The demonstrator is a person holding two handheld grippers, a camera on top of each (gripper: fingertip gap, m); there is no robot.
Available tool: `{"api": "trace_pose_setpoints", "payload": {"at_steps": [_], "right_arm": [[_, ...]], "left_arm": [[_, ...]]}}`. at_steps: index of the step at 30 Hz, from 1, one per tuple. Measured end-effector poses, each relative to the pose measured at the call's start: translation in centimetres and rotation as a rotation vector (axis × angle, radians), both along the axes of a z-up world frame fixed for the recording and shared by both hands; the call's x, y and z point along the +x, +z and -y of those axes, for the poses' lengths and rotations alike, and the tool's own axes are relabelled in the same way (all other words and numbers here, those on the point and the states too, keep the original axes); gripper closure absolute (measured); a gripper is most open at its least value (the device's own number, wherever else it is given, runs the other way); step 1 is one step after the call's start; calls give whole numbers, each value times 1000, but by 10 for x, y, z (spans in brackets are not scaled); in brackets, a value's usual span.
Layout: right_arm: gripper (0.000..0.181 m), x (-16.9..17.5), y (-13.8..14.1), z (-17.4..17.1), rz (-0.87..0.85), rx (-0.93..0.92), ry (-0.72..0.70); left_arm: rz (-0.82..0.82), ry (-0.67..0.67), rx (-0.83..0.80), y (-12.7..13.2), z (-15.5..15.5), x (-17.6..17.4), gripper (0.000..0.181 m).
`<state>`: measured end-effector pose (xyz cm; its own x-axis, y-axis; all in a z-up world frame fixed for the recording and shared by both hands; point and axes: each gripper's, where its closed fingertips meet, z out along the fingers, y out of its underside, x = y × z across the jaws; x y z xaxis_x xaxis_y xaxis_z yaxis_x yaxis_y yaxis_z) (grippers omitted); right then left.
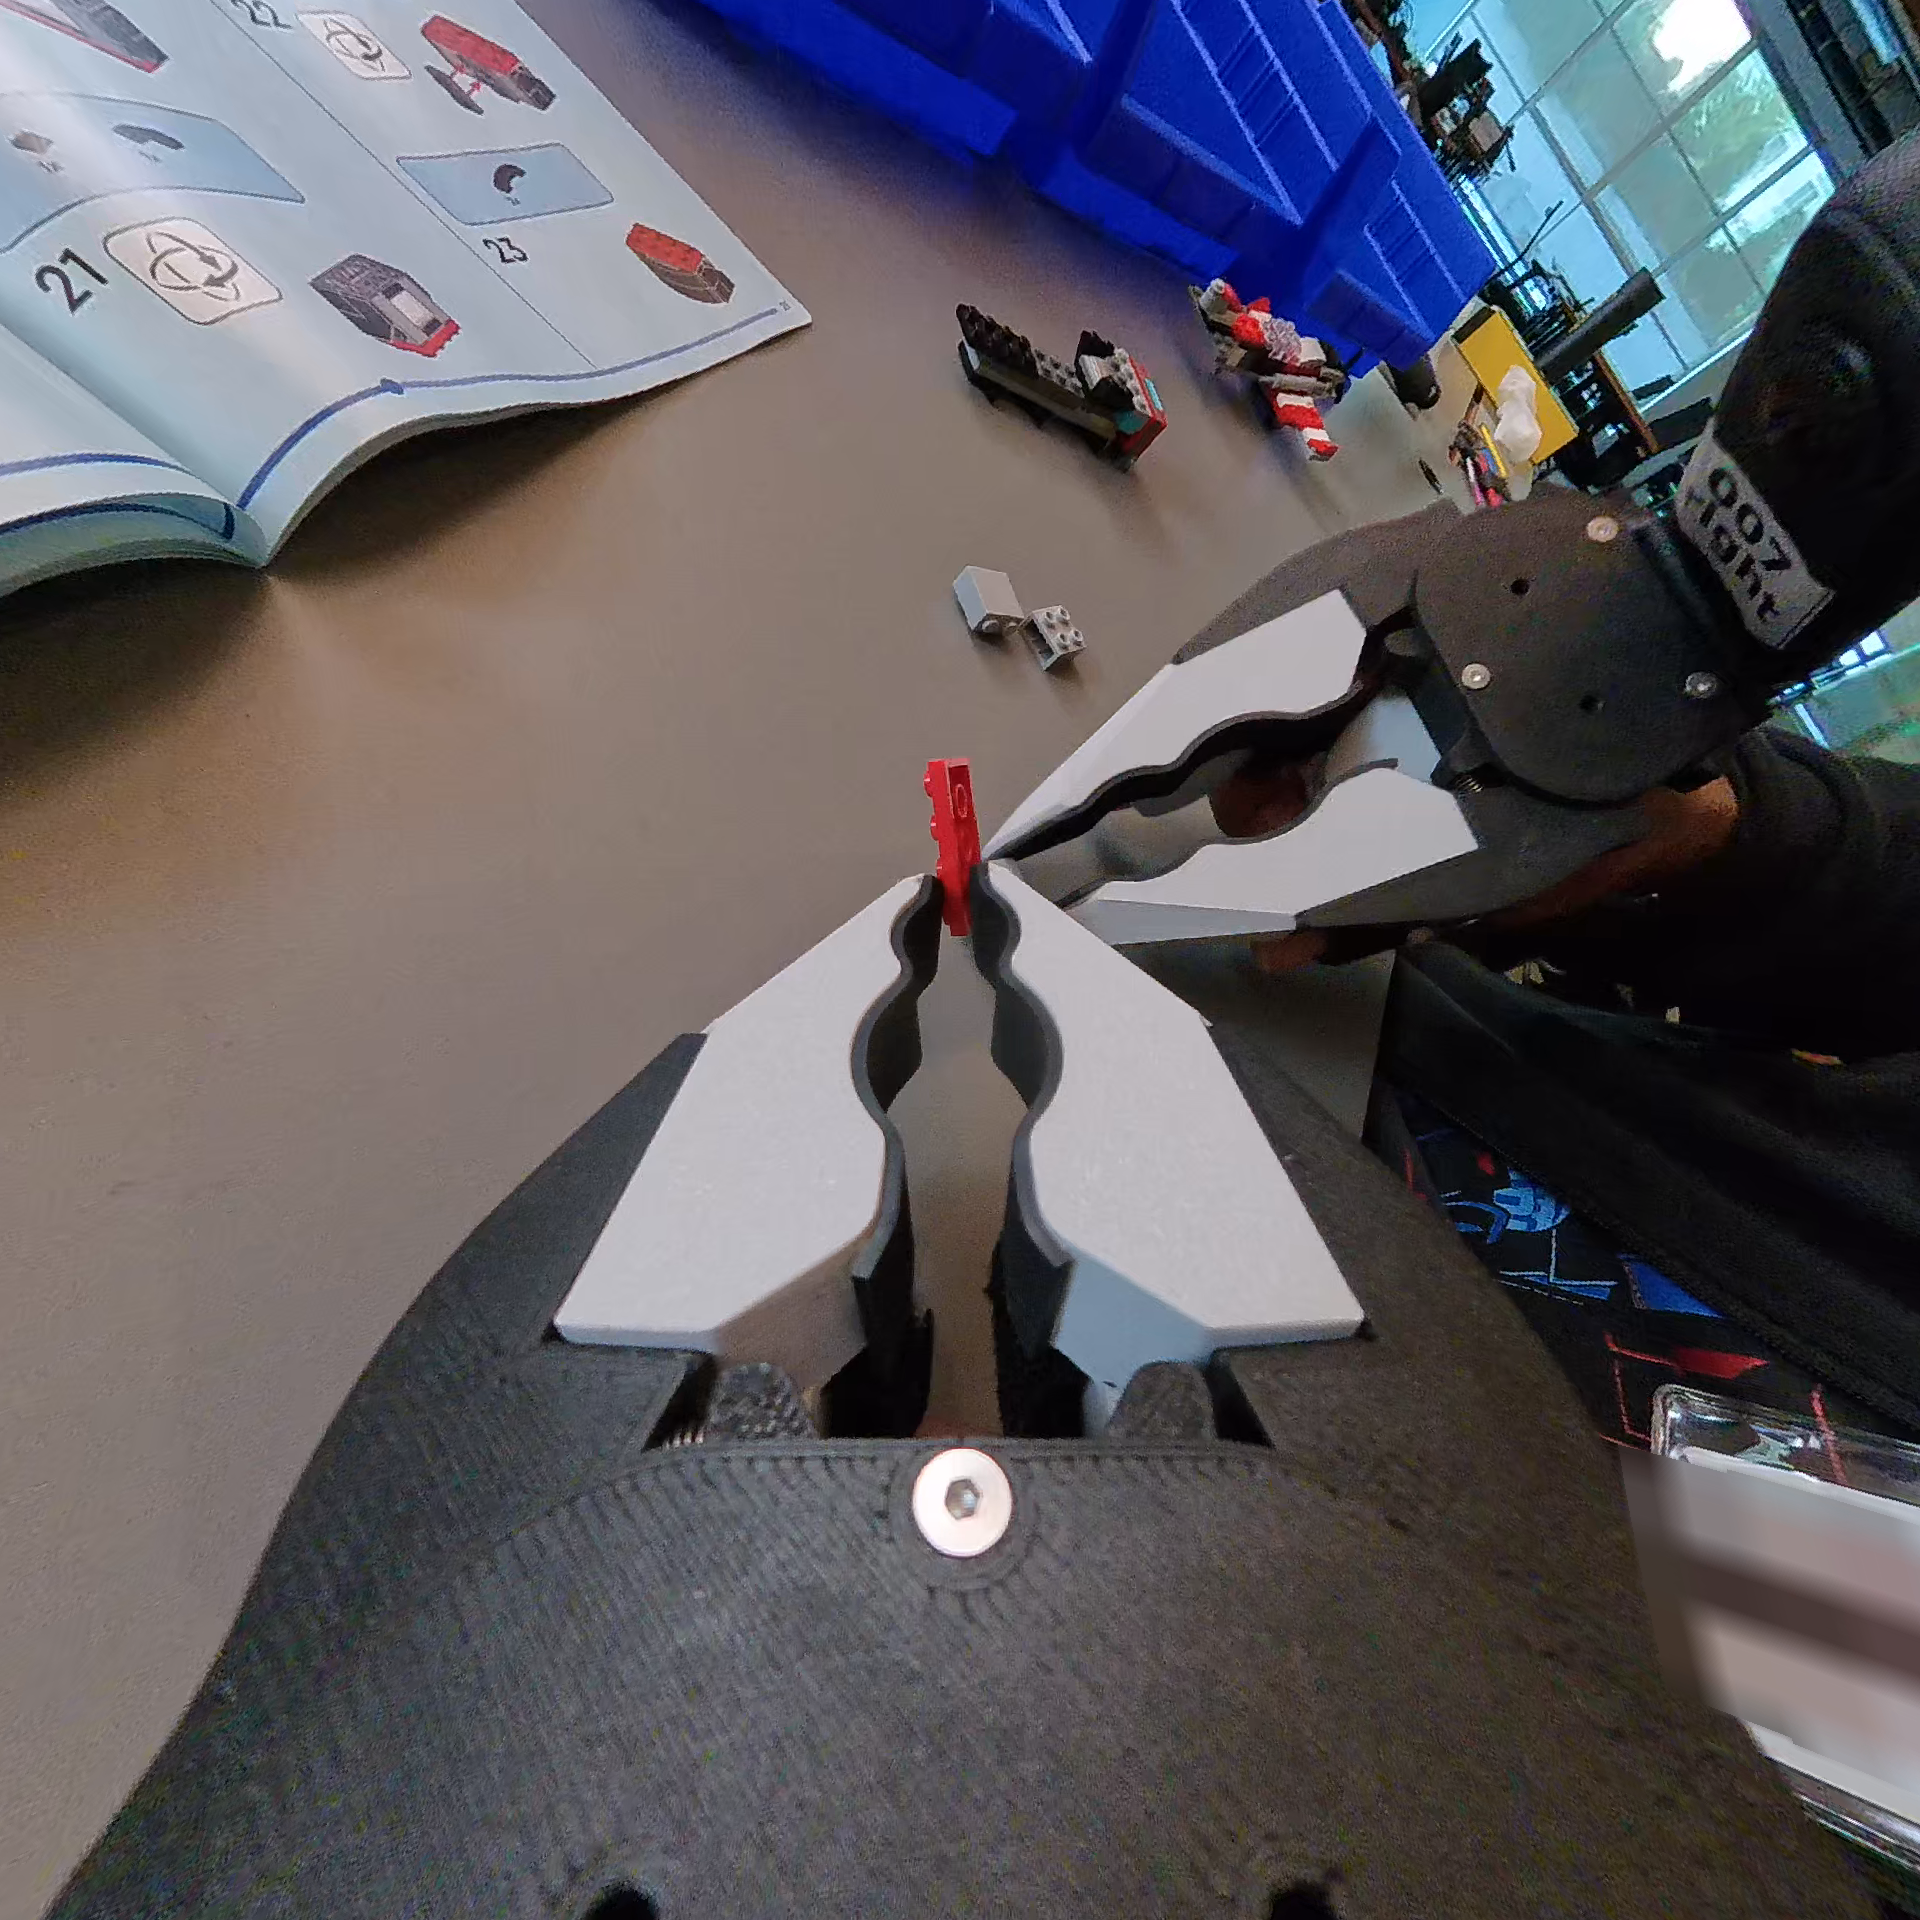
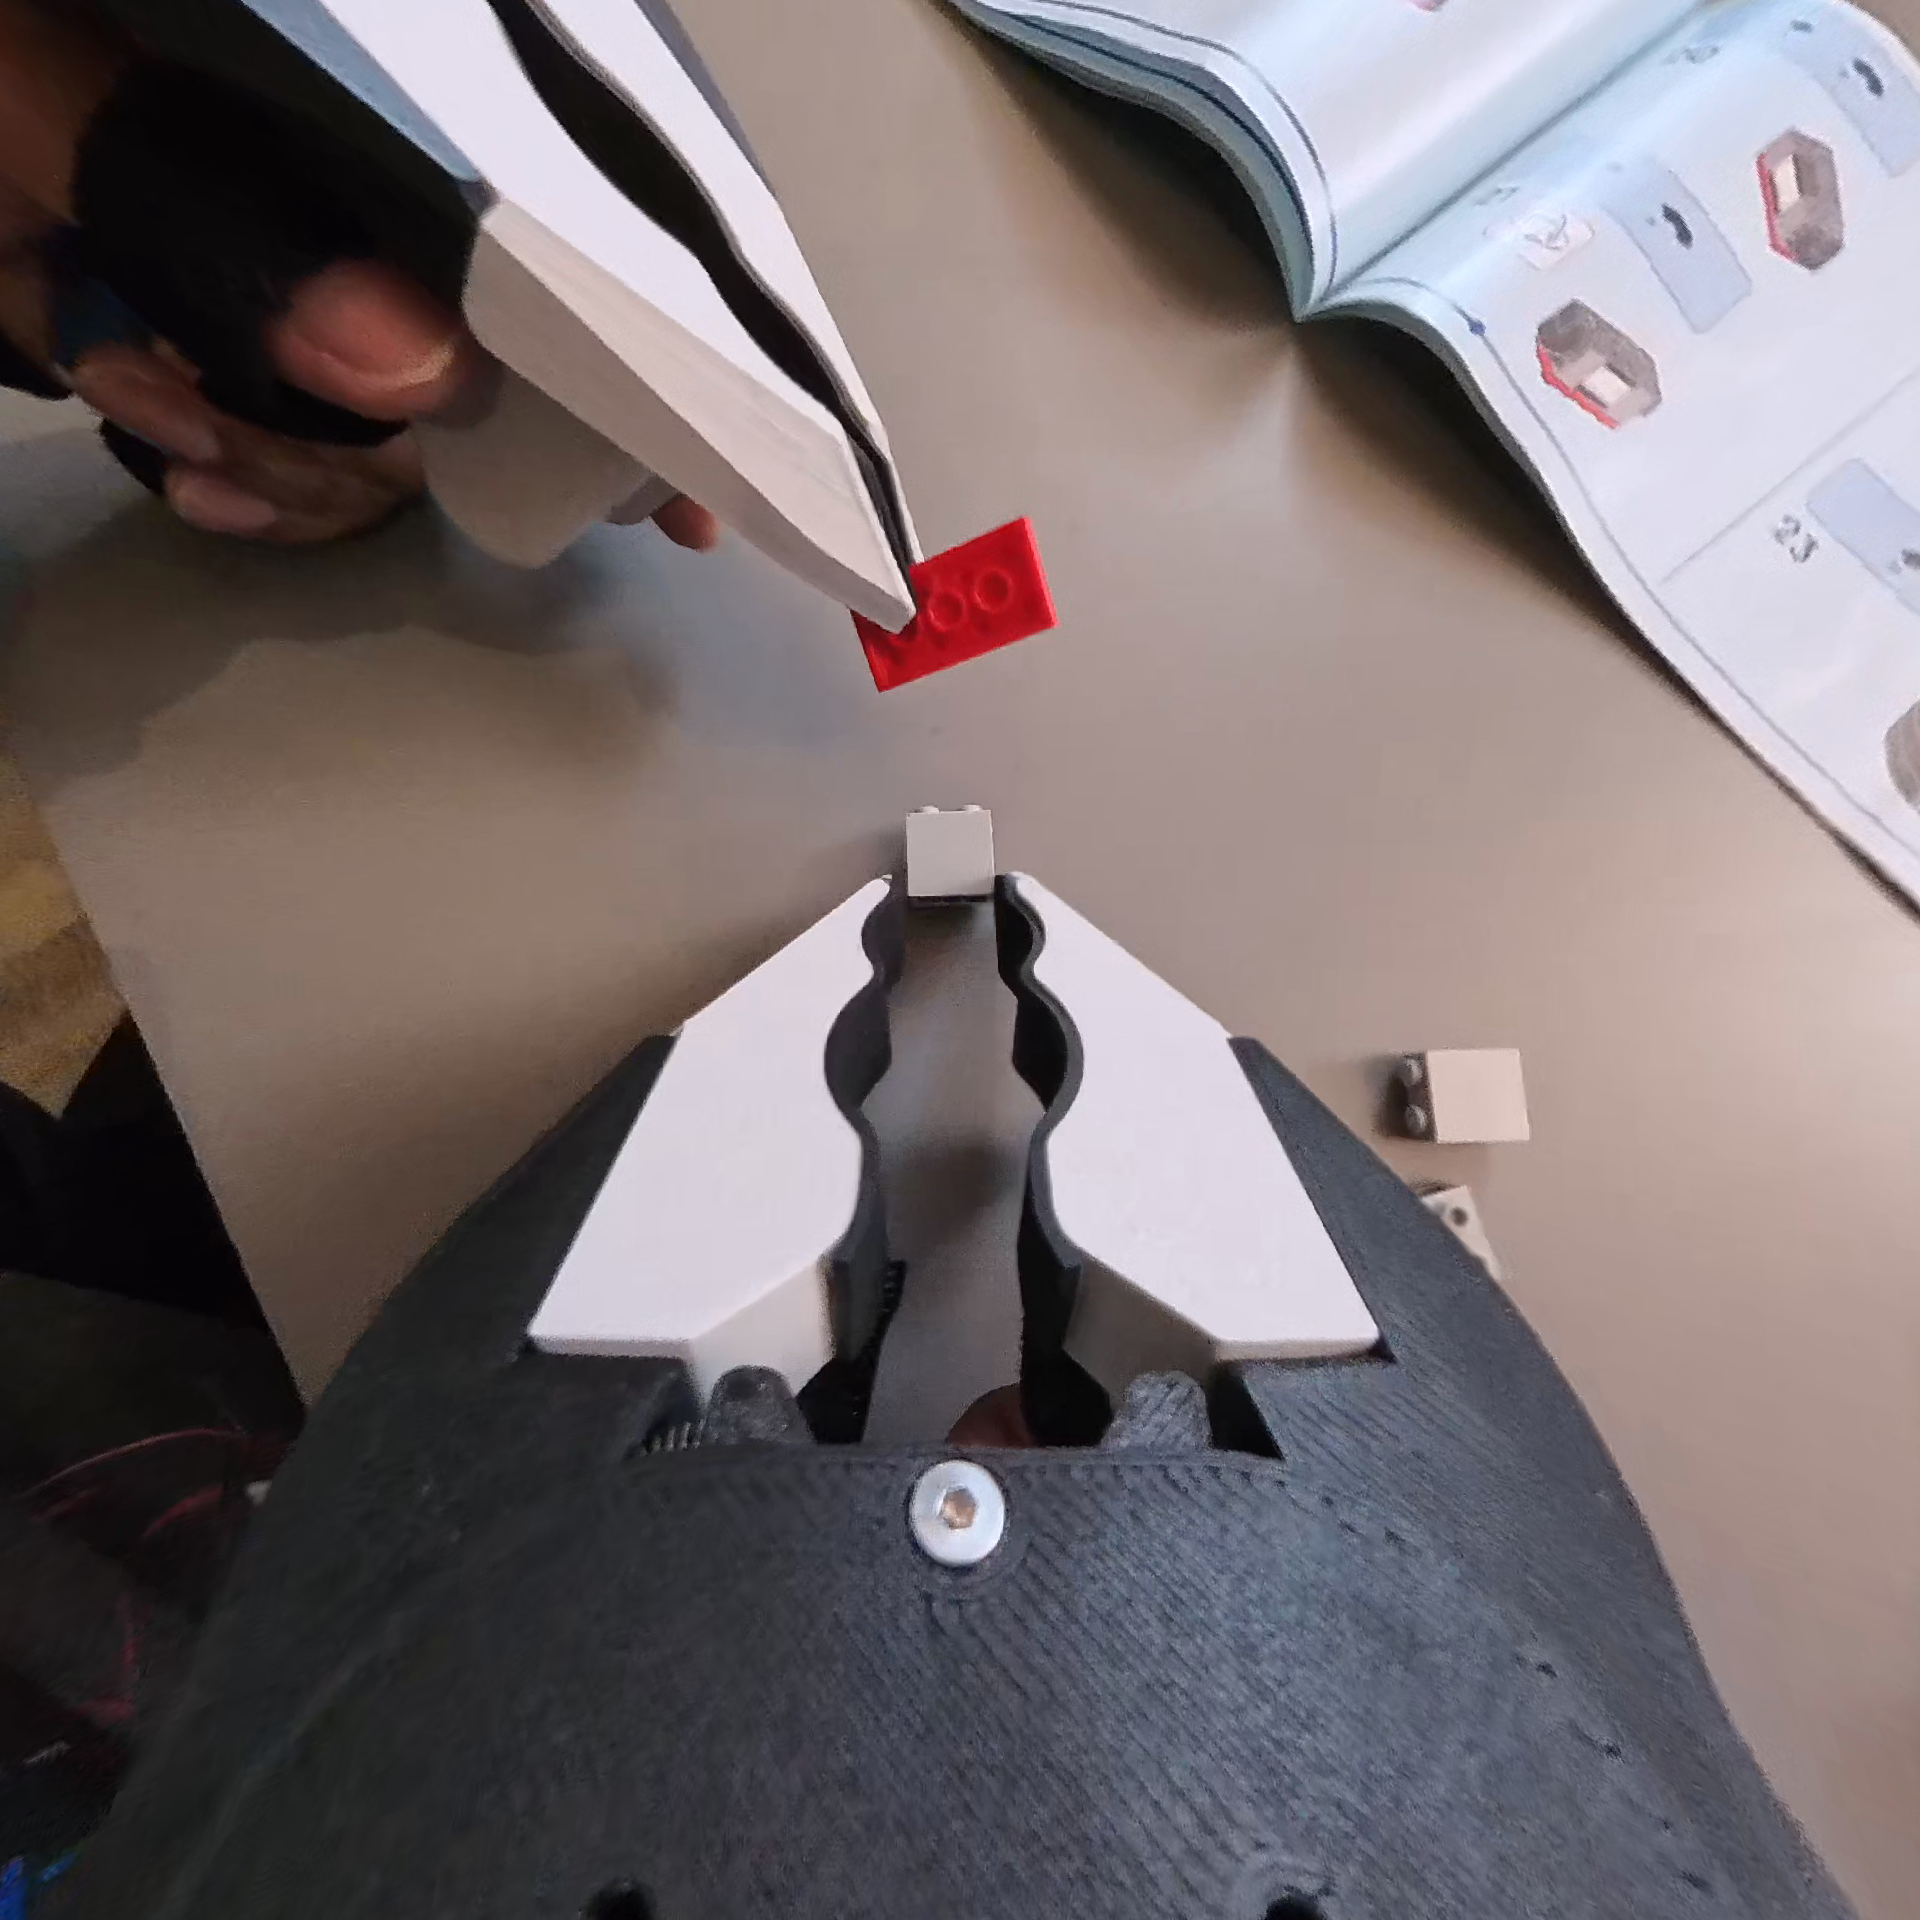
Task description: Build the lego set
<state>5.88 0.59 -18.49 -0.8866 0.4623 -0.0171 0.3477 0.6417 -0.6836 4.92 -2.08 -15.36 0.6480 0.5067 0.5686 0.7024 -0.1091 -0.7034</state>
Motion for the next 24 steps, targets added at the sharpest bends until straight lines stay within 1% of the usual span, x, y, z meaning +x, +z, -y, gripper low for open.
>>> {"api": "trace_pose_setpoints", "payload": {"at_steps": [2,4,8,10,13,17,20,24], "right_arm": [[165,-2,4,-2,-44,47,56],[165,-7,8,-9,-118,158,130],[164,-17,13,-39,-280,519,364],[164,-22,16,-54,-334,690,491],[164,-27,22,-70,-389,892,654],[164,-30,22,-84,-488,1158,856],[165,-29,18,-88,-537,1298,975],[165,-31,16,-91,-566,1422,1071]], "left_arm": [[0,-1,2,0,0,0,176],[0,-4,2,0,0,0,176],[0,-11,-3,0,-1,1,176],[-1,-13,-5,0,-1,2,176],[-1,-11,-9,-1,0,2,176],[-2,-7,-12,-1,3,2,176],[-5,-8,-4,0,4,2,176],[-9,-19,-2,0,3,4,176]]}}
